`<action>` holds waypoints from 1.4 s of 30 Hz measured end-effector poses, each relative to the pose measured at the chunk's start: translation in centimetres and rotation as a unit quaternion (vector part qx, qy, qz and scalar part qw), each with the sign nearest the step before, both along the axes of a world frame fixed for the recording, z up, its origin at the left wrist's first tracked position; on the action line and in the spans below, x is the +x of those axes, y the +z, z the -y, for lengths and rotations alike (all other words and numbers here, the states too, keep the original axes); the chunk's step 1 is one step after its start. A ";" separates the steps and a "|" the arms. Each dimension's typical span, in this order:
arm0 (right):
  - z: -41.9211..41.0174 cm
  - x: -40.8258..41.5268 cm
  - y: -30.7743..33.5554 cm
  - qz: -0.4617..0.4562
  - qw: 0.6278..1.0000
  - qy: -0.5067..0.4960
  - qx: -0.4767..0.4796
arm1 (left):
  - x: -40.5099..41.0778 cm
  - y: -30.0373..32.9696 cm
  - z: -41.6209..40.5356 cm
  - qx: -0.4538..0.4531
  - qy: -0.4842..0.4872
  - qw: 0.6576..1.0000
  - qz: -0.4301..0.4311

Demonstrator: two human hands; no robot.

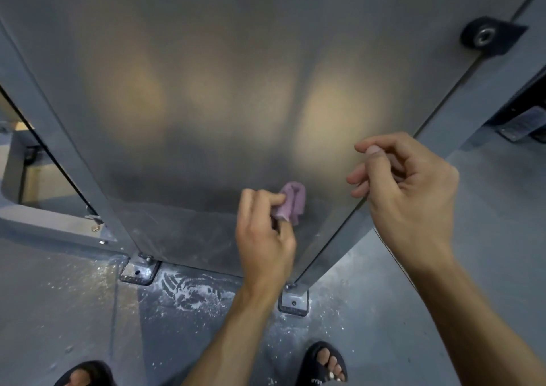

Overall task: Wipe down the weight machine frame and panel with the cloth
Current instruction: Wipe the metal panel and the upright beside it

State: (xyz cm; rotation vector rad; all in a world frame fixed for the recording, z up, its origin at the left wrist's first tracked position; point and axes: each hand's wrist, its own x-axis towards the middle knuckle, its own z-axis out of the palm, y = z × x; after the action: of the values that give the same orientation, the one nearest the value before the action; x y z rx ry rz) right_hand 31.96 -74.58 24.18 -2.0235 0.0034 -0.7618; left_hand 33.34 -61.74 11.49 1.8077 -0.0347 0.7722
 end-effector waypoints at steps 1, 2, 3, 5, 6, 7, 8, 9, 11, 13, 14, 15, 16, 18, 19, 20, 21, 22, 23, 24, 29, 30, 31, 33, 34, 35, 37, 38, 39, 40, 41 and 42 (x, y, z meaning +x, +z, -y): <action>0.2 0.0 0.0 0.000 1.000 -0.006 0.001 | 0.3 0.5 -0.3 -0.003 0.011 1.000 0.015; 0.4 0.0 0.0 0.001 1.000 -0.010 -0.003 | 0.4 0.7 -0.4 0.001 0.015 1.000 0.026; 0.5 0.0 0.0 0.002 1.000 -0.013 -0.008 | 0.5 0.6 -0.2 0.010 0.013 0.999 0.032; 0.5 -0.1 -0.1 0.004 1.000 -0.014 -0.016 | 0.3 -0.6 0.9 0.044 -0.018 0.999 0.024; 0.4 -0.1 -0.1 0.006 1.000 -0.013 -0.022 | 0.1 -1.5 1.5 0.070 -0.042 0.997 0.016; 0.4 -0.1 -0.1 0.006 1.000 -0.012 -0.026 | -0.1 -2.2 2.0 0.101 -0.062 0.993 0.007; 0.3 -0.2 -0.1 0.005 1.000 -0.010 -0.027 | -0.4 -2.7 2.4 0.130 -0.076 0.989 -0.004; 0.3 -0.2 -0.1 0.005 1.000 -0.009 -0.026 | -0.5 -2.8 2.5 0.148 -0.086 0.985 -0.015; 0.4 -0.3 -0.1 0.006 1.000 -0.010 -0.024 | -0.5 -1.9 2.1 0.147 -0.079 0.986 -0.012; 0.5 -0.4 0.0 0.008 1.000 -0.011 -0.024 | -0.3 -0.1 1.3 0.117 -0.052 0.991 0.032; 0.6 -0.4 0.1 0.010 1.000 -0.013 -0.024 | -0.1 0.9 1.0 0.104 -0.039 0.992 0.056; 0.8 -0.4 0.1 0.009 1.000 -0.017 -0.024 | 0.2 1.7 0.8 0.097 -0.031 0.992 0.076; 0.9 -0.4 0.1 0.008 0.999 -0.021 -0.023 | 0.5 2.1 0.8 0.094 -0.028 0.992 0.085; 1.3 -0.5 0.0 0.004 1.000 -0.024 -0.020 | 0.6 1.5 1.5 0.104 -0.034 0.991 0.081; 1.4 -0.5 0.0 0.002 1.000 -0.023 -0.018 | 0.6 0.6 1.8 0.120 -0.044 0.989 0.068; 1.5 -0.6 0.0 0.001 1.000 -0.022 -0.015 | 0.5 -0.5 2.3 0.142 -0.058 0.987 0.055; 1.7 -0.6 -0.1 -0.001 1.000 -0.023 -0.012 | 0.3 -1.5 2.7 0.167 -0.076 0.982 0.042; 1.9 -0.6 -0.1 -0.003 1.000 -0.024 -0.010 | 0.2 -2.4 3.0 0.187 -0.094 0.977 0.030; 2.2 -0.7 -0.1 -0.005 1.000 -0.025 -0.007 | 0.1 -2.8 3.2 0.201 -0.107 0.974 0.021; 2.4 -0.8 -0.1 -0.005 1.000 -0.025 -0.005 | 0.0 -2.9 3.3 0.206 -0.111 0.972 0.021; 3.5 -1.5 0.4 0.003 0.999 -0.033 -0.004 | 0.6 1.4 2.9 0.174 -0.052 0.979 0.097; 3.7 -1.5 0.3 0.003 0.999 -0.035 -0.004 | 0.8 2.2 3.0 0.169 -0.046 0.978 0.111; 3.9 -1.6 0.3 0.003 0.999 -0.037 -0.004 | 0.9 2.6 3.2 0.166 -0.045 0.978 0.118; 4.1 -1.7 0.2 0.002 0.999 -0.038 -0.003 | 0.8 1.8 3.8 0.179 -0.056 0.976 0.112; 4.2 -1.8 0.1 0.001 0.999 -0.040 -0.005 | 0.7 0.6 4.1 0.199 -0.068 0.972 0.101; 4.3 -1.8 0.1 -0.001 0.999 -0.041 -0.010 | 0.6 -0.8 4.4 0.220 -0.087 0.968 0.084; 4.6 -1.8 0.0 -0.007 0.999 -0.043 -0.017 | 0.2 -3.5 4.6 0.249 -0.135 0.959 0.035; 4.8 -1.9 0.0 -0.008 0.999 -0.042 -0.018 | 0.1 -4.3 4.5 0.253 -0.147 0.956 0.014; 4.9 -2.0 0.0 -0.008 0.999 -0.041 -0.019 | 0.0 -4.6 4.4 0.257 -0.148 0.955 0.006; 5.0 -2.1 0.1 -0.008 0.999 -0.040 -0.021 | -0.1 -4.3 4.3 0.259 -0.137 0.956 0.012; 5.1 -2.3 0.2 -0.007 0.999 -0.039 -0.023 | 0.0 -3.4 4.2 0.259 -0.117 0.958 0.036; 5.2 -2.4 0.2 -0.007 0.999 -0.039 -0.024 | 0.2 -2.1 4.1 0.251 -0.096 0.961 0.068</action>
State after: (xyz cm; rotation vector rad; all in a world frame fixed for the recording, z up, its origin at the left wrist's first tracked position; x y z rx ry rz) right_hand 29.60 -79.80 24.42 -2.0831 0.0731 -0.8045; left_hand 33.51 -65.87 9.42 2.1826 -0.5309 0.7932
